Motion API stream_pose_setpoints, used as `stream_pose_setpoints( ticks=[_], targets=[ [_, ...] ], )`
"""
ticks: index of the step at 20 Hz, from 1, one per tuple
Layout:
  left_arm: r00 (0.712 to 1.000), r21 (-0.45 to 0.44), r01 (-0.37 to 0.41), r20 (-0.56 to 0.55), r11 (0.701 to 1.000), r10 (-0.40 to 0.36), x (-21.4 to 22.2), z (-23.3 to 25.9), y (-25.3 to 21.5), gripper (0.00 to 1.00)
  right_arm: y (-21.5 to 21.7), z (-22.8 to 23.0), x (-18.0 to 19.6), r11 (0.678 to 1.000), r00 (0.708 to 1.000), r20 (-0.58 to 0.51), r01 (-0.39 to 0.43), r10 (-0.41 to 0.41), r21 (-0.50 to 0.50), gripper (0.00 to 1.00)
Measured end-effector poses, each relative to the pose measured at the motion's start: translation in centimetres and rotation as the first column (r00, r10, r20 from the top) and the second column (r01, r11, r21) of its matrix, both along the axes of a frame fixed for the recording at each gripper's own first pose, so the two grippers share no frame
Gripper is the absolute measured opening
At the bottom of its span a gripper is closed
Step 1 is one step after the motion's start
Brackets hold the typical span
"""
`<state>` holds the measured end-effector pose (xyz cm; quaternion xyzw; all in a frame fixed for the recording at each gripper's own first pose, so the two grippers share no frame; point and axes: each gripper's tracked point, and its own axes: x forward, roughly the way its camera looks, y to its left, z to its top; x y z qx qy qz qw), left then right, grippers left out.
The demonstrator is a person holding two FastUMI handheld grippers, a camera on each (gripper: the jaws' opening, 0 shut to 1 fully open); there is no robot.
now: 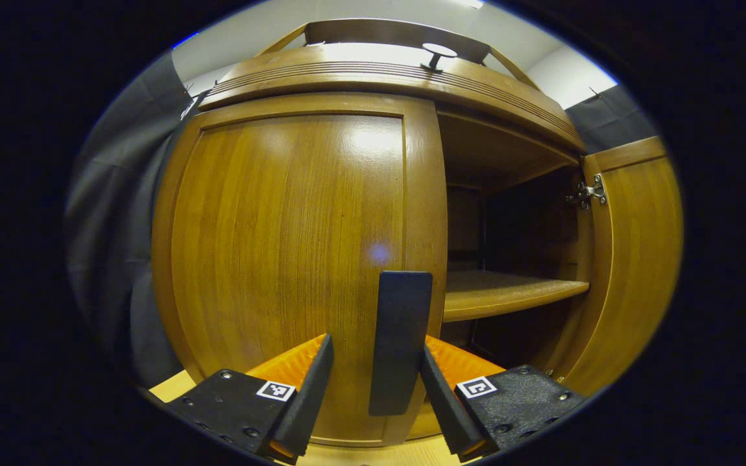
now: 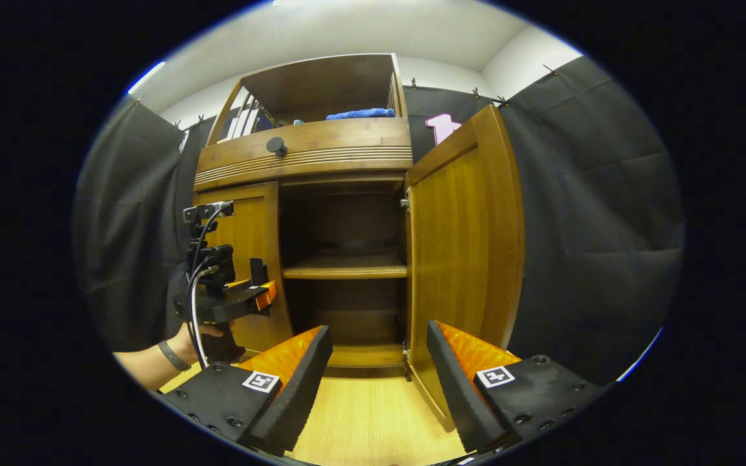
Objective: Open the right door of the double-door shoe cabinet with the right hand, and open the left door with the left hand.
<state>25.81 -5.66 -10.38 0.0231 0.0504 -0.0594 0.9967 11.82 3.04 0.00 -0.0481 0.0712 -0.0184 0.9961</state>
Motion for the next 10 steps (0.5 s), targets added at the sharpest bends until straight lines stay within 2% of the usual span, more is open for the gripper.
stream_pose_setpoints(
  ticks=[2,3,5,7,10],
  targets=[
    [0.998,-0.025,0.057,-0.020,0.998,-0.058,-0.1,-0.6,-1.2,0.71,0.1,-0.2,-0.1,1.000,1.000,-0.002,0.002,-0.002,0.004,0.89],
    [0.997,-0.056,0.074,-0.035,0.996,-0.076,-0.3,-0.7,-1.7,0.57,0.1,-0.3,-0.2,1.000,1.000,-0.004,0.003,-0.003,0.007,0.89],
    [0.996,-0.013,0.087,-0.035,0.996,-0.088,-0.1,-0.8,-1.7,0.30,0.1,-0.3,-0.5,1.000,1.000,-0.005,0.004,-0.004,0.012,0.89],
    [0.996,0.014,0.085,-0.025,0.996,-0.085,-0.5,-0.6,-2.1,0.24,0.5,-0.3,-1.3,1.000,1.000,-0.002,0.000,0.000,0.015,0.89],
    [0.996,0.004,0.086,-0.038,0.996,-0.086,-1.3,-0.3,-1.9,0.23,0.9,-0.6,-1.2,1.000,1.000,-0.008,-0.010,0.010,0.012,0.89]
  ],
)
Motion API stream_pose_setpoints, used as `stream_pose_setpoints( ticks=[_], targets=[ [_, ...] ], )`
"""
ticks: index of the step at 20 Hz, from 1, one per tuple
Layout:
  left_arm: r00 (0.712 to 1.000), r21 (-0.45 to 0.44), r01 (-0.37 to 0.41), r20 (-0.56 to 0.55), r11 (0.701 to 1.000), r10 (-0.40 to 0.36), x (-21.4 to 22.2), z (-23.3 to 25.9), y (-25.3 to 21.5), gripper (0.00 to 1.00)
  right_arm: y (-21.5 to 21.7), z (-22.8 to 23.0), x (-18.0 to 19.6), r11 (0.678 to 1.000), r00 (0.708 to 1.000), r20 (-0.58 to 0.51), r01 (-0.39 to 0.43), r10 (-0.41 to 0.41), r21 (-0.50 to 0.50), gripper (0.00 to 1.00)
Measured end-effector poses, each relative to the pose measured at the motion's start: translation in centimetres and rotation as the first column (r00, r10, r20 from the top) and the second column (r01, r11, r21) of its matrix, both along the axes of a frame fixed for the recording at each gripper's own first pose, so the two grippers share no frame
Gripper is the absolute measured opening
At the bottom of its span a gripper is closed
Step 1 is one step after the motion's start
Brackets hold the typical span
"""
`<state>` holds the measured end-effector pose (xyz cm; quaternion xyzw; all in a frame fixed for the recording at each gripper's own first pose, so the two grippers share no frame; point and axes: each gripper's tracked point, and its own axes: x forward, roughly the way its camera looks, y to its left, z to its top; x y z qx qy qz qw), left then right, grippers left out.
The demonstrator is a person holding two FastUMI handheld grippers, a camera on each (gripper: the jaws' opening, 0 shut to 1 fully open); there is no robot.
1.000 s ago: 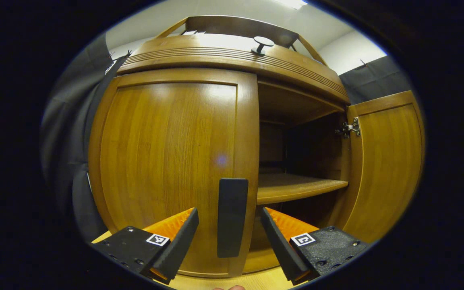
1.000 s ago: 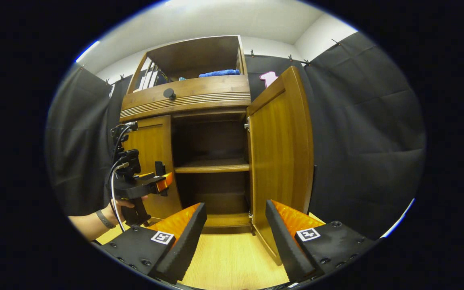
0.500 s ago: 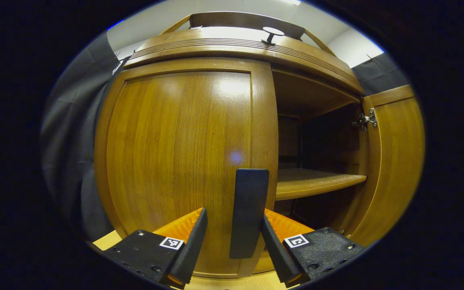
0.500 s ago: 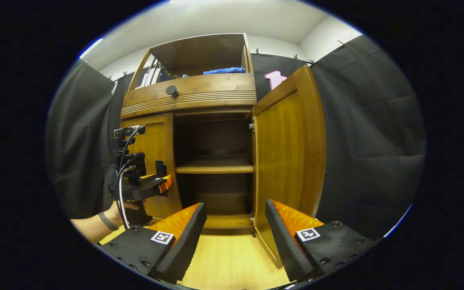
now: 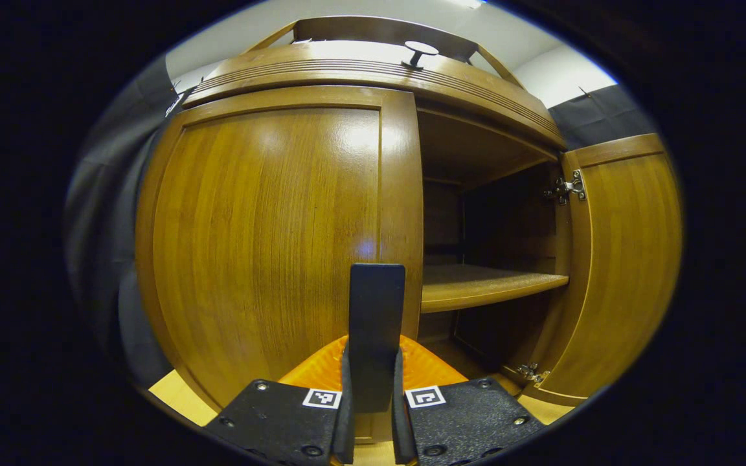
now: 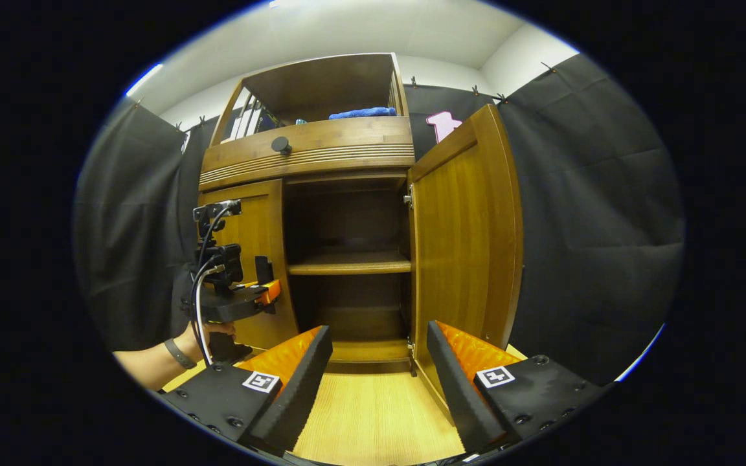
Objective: Open the right door of the double-door shoe cabinet with the right hand, and open the left door with the left hand.
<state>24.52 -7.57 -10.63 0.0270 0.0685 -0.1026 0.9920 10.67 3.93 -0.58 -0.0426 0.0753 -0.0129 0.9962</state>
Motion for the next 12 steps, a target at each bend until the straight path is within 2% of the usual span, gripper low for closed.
stream_pose_setpoints(
  ticks=[12],
  targets=[
    [0.998,-0.004,-0.012,-0.054,1.000,0.012,-8.0,1.5,3.2,0.23,1.0,-0.3,0.3,0.999,0.999,0.006,-0.041,0.041,0.009,0.89]
  ],
)
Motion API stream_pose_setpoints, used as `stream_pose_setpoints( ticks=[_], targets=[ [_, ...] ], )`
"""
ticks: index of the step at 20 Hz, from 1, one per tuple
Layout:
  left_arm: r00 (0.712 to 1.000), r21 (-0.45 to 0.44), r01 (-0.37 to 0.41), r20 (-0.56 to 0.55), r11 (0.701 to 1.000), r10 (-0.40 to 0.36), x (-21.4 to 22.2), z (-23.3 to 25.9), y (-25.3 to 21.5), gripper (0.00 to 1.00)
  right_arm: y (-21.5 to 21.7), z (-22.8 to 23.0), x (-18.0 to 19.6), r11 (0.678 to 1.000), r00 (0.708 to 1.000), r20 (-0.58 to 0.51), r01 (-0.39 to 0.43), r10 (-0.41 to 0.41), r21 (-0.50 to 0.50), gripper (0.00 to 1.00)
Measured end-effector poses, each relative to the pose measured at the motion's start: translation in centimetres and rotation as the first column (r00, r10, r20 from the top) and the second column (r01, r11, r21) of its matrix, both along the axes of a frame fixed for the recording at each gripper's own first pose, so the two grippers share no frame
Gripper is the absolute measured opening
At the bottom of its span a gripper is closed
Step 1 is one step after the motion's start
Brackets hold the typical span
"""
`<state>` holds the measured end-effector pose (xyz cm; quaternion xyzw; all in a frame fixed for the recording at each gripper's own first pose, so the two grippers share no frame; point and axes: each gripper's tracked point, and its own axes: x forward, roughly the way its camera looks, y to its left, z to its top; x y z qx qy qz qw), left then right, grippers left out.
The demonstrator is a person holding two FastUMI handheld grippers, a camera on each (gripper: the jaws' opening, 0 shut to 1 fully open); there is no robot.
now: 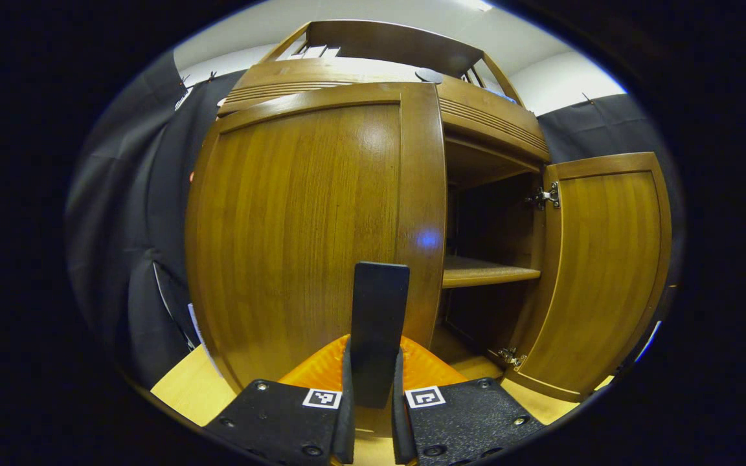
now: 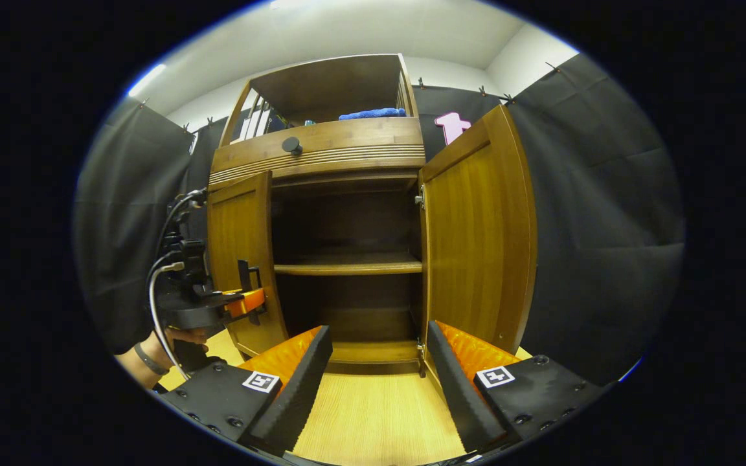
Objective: Open the right door of the double-door shoe cabinet with the right hand, and open the left door with the left hand.
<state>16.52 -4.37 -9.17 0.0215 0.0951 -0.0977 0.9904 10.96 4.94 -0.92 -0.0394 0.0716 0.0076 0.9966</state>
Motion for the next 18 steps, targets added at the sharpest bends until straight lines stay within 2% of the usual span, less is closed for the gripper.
stream_pose_setpoints(
  ticks=[8,9,18],
  targets=[
    [1.000,-0.011,-0.023,-0.001,1.000,0.023,-4.0,0.4,2.9,0.24,0.4,-0.1,1.4,1.000,1.000,-0.003,-0.023,0.023,0.007,0.89],
    [1.000,-0.021,-0.030,-0.004,0.999,0.030,-4.3,0.4,3.2,0.23,0.4,-0.2,1.5,1.000,1.000,-0.002,-0.025,0.025,0.007,0.95],
    [0.996,-0.008,-0.086,-0.008,0.996,0.086,-6.8,1.0,6.2,0.22,0.3,-0.1,1.3,1.000,1.000,-0.002,-0.026,0.026,0.007,0.95]
  ],
)
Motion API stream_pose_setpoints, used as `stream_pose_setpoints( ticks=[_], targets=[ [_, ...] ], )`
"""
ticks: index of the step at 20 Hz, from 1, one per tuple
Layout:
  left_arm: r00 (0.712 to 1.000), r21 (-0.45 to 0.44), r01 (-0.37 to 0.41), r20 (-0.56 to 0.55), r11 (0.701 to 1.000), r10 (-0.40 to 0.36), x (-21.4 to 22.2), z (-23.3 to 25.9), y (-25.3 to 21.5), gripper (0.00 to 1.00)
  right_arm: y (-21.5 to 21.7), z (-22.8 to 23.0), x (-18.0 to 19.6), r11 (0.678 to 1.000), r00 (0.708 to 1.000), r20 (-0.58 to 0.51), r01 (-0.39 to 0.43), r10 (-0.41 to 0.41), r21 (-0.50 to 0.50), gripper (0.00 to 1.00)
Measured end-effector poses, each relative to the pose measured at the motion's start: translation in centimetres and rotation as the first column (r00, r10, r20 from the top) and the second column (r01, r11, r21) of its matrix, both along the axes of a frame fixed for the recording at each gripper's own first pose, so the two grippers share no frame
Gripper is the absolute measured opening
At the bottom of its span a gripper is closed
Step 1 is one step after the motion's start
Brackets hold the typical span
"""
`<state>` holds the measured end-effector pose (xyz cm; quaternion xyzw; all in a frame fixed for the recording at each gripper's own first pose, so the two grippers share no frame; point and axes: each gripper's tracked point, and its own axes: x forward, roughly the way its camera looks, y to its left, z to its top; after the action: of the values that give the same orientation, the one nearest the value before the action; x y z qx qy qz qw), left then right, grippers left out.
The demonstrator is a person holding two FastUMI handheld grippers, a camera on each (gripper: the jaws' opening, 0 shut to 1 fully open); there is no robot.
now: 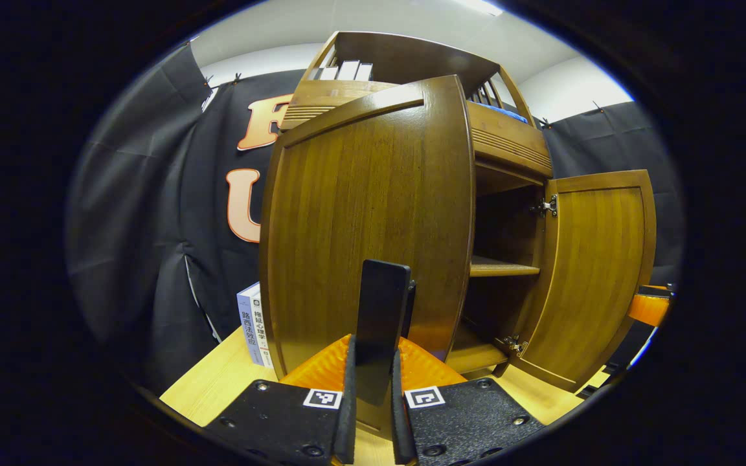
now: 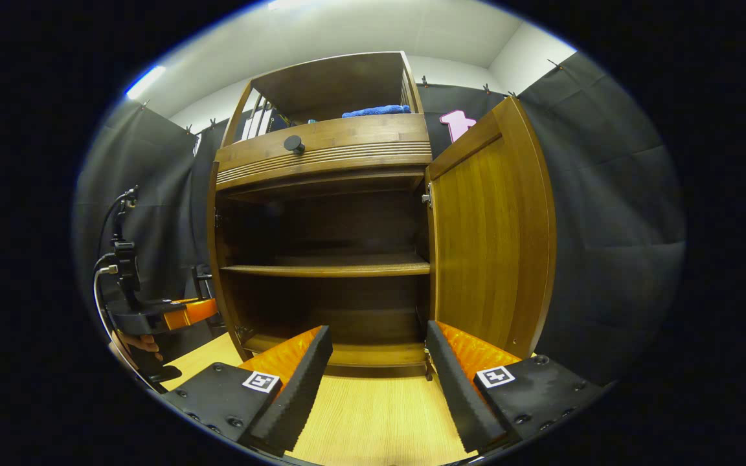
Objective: Open the right door of the double-door shoe cabinet with the right hand, and open the left door with the left hand.
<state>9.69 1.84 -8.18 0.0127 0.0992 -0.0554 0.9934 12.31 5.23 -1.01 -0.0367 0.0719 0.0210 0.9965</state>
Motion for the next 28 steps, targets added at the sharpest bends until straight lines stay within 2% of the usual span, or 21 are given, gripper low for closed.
stream_pose_setpoints(
  ticks=[2,3,4,7,8,9,10,14,16,18,19,21,22,24,25,26,28],
  targets=[
    [1.000,0.005,-0.016,0.001,1.000,0.016,-0.6,0.2,0.7,0.23,0.2,0.0,-0.1,1.000,1.000,0.001,-0.004,0.004,-0.002,0.95],
    [1.000,0.007,-0.024,0.002,1.000,0.024,-1.0,0.3,1.1,0.22,0.3,-0.1,-0.1,1.000,1.000,0.000,-0.005,0.005,-0.002,0.89],
    [1.000,0.007,-0.031,0.004,1.000,0.031,-1.0,0.3,1.4,0.22,0.3,-0.2,-0.3,1.000,1.000,-0.003,-0.007,0.007,-0.002,0.95],
    [0.999,0.021,-0.046,0.006,0.999,0.046,-1.6,0.5,2.2,0.22,0.6,-0.2,-0.3,1.000,1.000,-0.003,-0.012,0.012,-0.001,0.95],
    [0.998,0.021,-0.055,0.009,0.998,0.055,-1.6,0.4,2.3,0.22,0.7,-0.2,-0.2,1.000,1.000,-0.003,-0.013,0.013,-0.003,0.89],
    [0.997,0.016,-0.070,0.015,0.997,0.069,-1.7,0.5,2.6,0.22,0.8,-0.2,-0.3,1.000,1.000,-0.002,-0.015,0.015,-0.004,0.95],
    [0.996,0.014,-0.090,0.023,0.996,0.089,-2.1,0.6,3.0,0.22,0.9,-0.2,-0.3,1.000,1.000,-0.002,-0.017,0.017,-0.004,0.89],
    [0.975,0.009,-0.208,0.076,0.978,0.207,-3.9,1.3,7.0,0.16,1.3,-0.6,-0.2,1.000,1.000,-0.006,-0.026,0.026,-0.002,0.89],
    [0.964,0.026,-0.254,0.088,0.967,0.251,-4.4,1.3,8.8,0.14,1.7,-0.9,-0.1,0.999,0.999,-0.015,-0.038,0.038,0.002,0.89],
    [0.956,0.047,-0.285,0.089,0.957,0.281,-4.5,1.2,10.6,0.08,2.2,-1.1,0.3,0.999,0.998,-0.018,-0.052,0.052,0.003,0.89],
    [0.953,0.057,-0.295,0.095,0.954,0.289,-4.9,1.4,11.5,0.14,2.3,-1.2,0.5,0.998,0.998,-0.021,-0.057,0.058,0.004,0.89],
    [0.960,0.035,-0.267,0.099,0.963,0.262,-4.4,1.2,12.0,0.00,2.7,-1.4,0.7,0.997,0.997,-0.028,-0.071,0.071,0.006,0.89],
    [0.963,0.030,-0.255,0.102,0.966,0.251,-4.5,1.2,12.2,0.05,2.8,-1.6,0.8,0.997,0.996,-0.033,-0.077,0.077,0.006,0.89],
    [0.967,0.033,-0.236,0.110,0.971,0.232,-4.5,1.3,13.1,0.05,3.2,-1.8,1.1,0.996,0.995,-0.039,-0.086,0.086,0.005,0.89],
    [0.968,0.032,-0.228,0.113,0.973,0.223,-4.5,1.4,13.5,0.06,3.4,-1.7,1.4,0.996,0.995,-0.039,-0.089,0.089,0.006,1.00],
    [0.971,0.026,-0.216,0.114,0.976,0.212,-4.6,1.3,13.9,0.05,3.6,-1.8,1.5,0.996,0.995,-0.039,-0.092,0.093,0.005,0.95],
    [0.976,0.015,-0.183,0.118,0.983,0.180,-4.5,1.5,14.4,0.06,3.5,-1.9,1.6,0.996,0.995,-0.044,-0.093,0.093,0.003,0.95]
  ],
)
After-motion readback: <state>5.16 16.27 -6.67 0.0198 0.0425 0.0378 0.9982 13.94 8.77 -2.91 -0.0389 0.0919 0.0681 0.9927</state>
